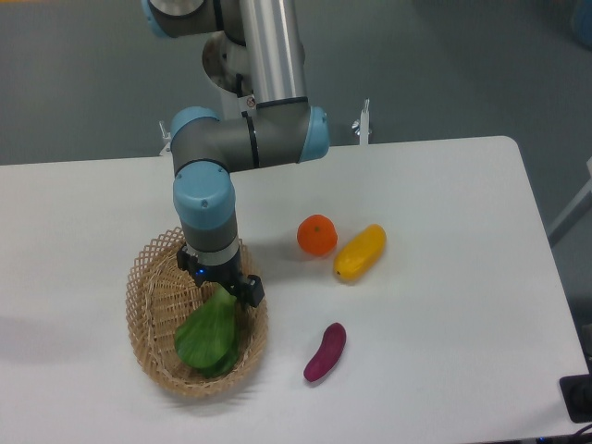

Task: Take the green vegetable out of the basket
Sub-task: 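Close the gripper on the bok choy stem inside the basket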

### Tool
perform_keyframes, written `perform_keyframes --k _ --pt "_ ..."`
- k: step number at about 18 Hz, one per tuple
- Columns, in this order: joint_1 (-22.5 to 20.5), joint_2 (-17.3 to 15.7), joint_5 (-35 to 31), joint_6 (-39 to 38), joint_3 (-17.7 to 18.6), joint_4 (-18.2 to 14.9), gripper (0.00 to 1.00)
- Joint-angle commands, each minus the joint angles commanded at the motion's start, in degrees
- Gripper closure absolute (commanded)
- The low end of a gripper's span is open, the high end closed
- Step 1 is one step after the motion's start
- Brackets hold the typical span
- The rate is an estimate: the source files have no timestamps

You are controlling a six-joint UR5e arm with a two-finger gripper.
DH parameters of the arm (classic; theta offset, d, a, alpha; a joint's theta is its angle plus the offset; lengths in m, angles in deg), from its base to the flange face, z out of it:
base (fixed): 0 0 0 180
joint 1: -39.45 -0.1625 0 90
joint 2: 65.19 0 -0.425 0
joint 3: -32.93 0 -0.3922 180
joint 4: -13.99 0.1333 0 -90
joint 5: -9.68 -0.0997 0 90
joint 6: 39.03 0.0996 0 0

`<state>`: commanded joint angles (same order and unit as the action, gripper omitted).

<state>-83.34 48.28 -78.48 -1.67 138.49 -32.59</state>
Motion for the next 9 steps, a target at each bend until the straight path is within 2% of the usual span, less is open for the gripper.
perform_keyframes --k 6,7,9 --pt "0.2 0.8 -0.3 -0.6 -0.2 0.9 0.01" --pt "0.2 0.7 -1.0 -0.5 -0.3 0.9 0.11" --pt "0.2 0.6 -1.2 -0.3 -0.4 0.9 0.41"
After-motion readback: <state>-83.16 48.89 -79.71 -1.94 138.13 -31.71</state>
